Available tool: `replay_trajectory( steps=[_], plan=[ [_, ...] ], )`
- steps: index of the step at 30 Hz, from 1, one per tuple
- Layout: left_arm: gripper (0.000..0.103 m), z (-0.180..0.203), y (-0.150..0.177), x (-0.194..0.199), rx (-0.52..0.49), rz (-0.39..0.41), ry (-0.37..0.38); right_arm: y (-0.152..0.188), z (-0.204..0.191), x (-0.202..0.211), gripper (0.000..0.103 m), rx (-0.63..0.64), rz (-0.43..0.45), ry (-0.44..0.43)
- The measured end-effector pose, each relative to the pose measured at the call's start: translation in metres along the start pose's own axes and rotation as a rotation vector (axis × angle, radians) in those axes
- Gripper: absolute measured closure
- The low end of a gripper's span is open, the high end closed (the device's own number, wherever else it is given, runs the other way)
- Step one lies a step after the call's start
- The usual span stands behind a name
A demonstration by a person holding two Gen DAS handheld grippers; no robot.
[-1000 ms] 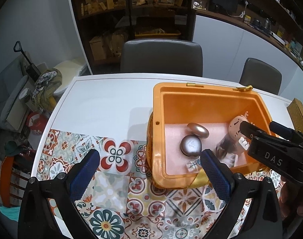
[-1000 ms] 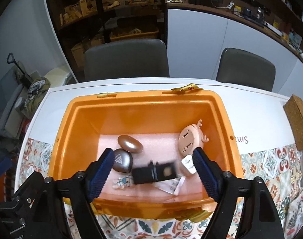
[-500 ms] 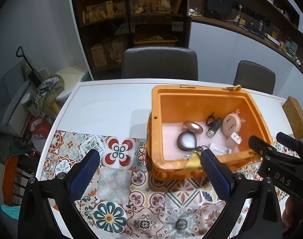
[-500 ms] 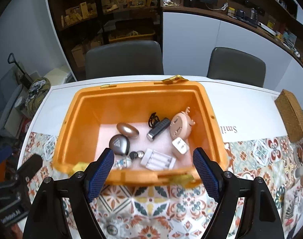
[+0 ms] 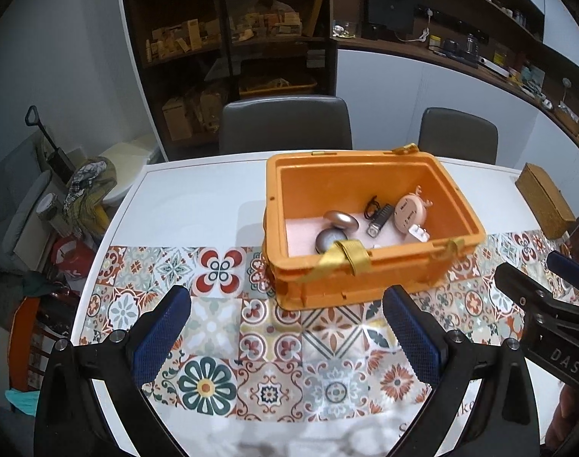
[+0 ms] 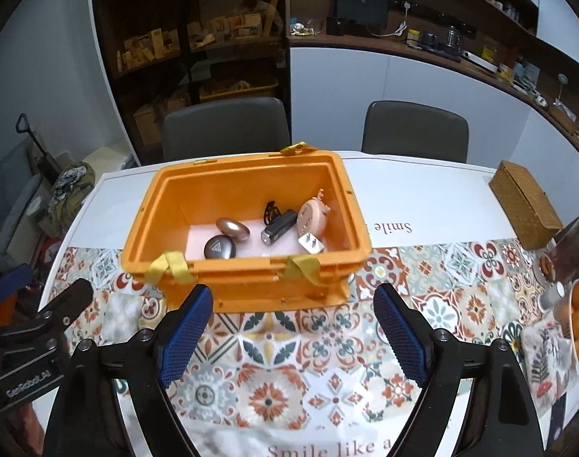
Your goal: Organize rigid objects
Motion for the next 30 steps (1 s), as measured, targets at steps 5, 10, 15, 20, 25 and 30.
replay_trajectory(
  steps=[5,10,15,20,25,30],
  plan=[
    [0.0,0.011,0.016,0.009,-0.022,-0.004,0.011,0.017,0.01,0.013,0.015,0.001,0.006,0.0],
    [0.0,0.017,0.029,0.013,-0.027,-0.012,0.015,0.036,0.02,0.018,0.015,-0.015,-0.016,0.0],
    [0.0,0.02,0.043,0.014,-0.031,-0.023,0.004,0.055,0.026,0.022,0.015,-0.014,-0.036,0.0],
    [0.0,0.024,0.059,0.016,-0.016,-0.047,0.026,0.069,0.033,0.027,0.015,-0.016,-0.049,0.01],
    [0.0,0.027,0.07,0.02,-0.017,-0.063,0.039,0.078,0.033,0.029,0.015,-0.006,-0.06,0.005],
    [0.0,0.029,0.074,0.025,-0.024,-0.063,0.037,0.084,0.03,0.031,0.015,0.001,-0.072,-0.012]
  ],
)
Point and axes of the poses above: each gripper's, at about its wrist camera, not at the fingertips, and x roughly against the way its jaws point, z to its right, y to its underside, the point moved 5 cm from there along -x, roughly the way its jaws point, and after that the axes turned 15 degrees about y, right-handed, at the moved point
